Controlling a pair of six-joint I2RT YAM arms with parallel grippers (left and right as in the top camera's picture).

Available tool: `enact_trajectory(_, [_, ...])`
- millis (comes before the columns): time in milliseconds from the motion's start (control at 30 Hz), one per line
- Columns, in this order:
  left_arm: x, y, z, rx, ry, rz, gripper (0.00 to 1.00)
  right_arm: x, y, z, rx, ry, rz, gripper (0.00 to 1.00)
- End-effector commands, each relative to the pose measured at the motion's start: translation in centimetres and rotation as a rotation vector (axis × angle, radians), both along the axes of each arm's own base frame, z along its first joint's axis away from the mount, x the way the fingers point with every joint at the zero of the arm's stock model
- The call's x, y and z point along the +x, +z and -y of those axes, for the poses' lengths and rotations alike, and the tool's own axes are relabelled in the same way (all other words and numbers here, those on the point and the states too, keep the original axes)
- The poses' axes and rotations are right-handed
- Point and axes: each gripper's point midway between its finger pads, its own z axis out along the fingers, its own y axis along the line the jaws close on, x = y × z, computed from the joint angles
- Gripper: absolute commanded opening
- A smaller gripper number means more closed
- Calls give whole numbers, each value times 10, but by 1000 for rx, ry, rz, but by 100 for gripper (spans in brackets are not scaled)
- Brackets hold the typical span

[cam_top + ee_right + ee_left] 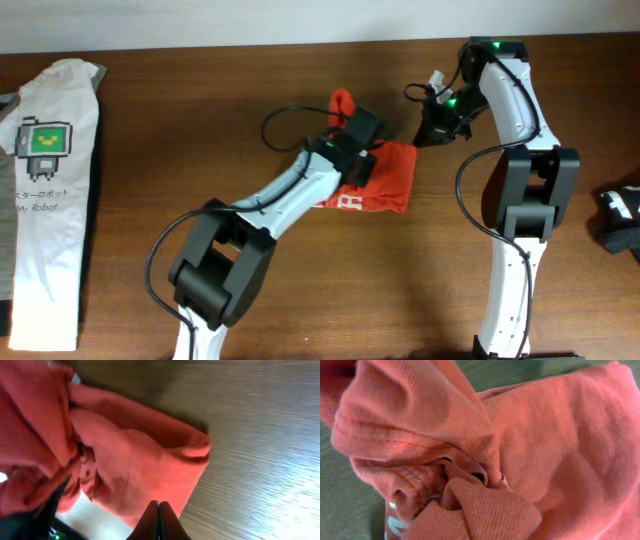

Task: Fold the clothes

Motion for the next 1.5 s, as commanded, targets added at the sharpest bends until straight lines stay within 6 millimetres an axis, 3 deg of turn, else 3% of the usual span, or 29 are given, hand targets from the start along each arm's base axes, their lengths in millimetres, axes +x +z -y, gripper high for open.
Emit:
enact_trajectory(0, [-5,15,14,34,-44,56,5,1,-5,40,-56,-109,-32,4])
enact_trajectory(167, [-10,13,15,44,-52,44,6,-14,-17,105,-279,-252,-126,4])
enact_trajectory(233, [-10,12,15,46,-51,44,6,-16,-18,111,-302,-254,-131,4])
enact_trajectory(300, [-7,14,12,65,-39,63,11,-16,-18,113,-308,-254,-131,4])
enact_trajectory(533, [-13,26,15,246,-59,204,11,-18,-18,114,-318,-252,-137,4])
enact_trajectory(700, [-34,34,43,331,-175,287,14,-19,-18,114,-318,-251,-140,4])
enact_trajectory(767, [-36,40,49,362,-199,328,21,-19,-18,114,-318,-251,-140,4])
enact_trajectory(900, [-37,41,51,364,-209,330,49,-21,-18,114,-317,-246,-147,4])
enact_trajectory(1000, [-36,43,53,357,-208,335,49,-20,-18,114,-317,-246,-145,4])
enact_trajectory(1067, [-38,54,71,291,-237,338,49,-20,-18,114,-317,-246,-145,4])
enact_trajectory(1100, [-44,64,92,208,-286,323,49,-20,-18,114,-317,-246,-145,4])
enact_trajectory(1200, [-56,90,131,39,-376,299,49,-20,-18,114,-317,-246,-145,4])
enact_trajectory(1267, [-56,102,140,9,-384,315,41,-20,-18,114,-317,-245,-146,4])
enact_trajectory(1367, [-55,99,130,38,-344,303,40,-21,-18,114,-316,-242,-148,4])
enact_trajectory(1433, [-44,89,101,69,-224,246,35,-22,-18,113,-316,-241,-153,4])
enact_trajectory(1467, [-34,82,77,78,-136,196,23,-23,-17,113,-314,-230,-151,4])
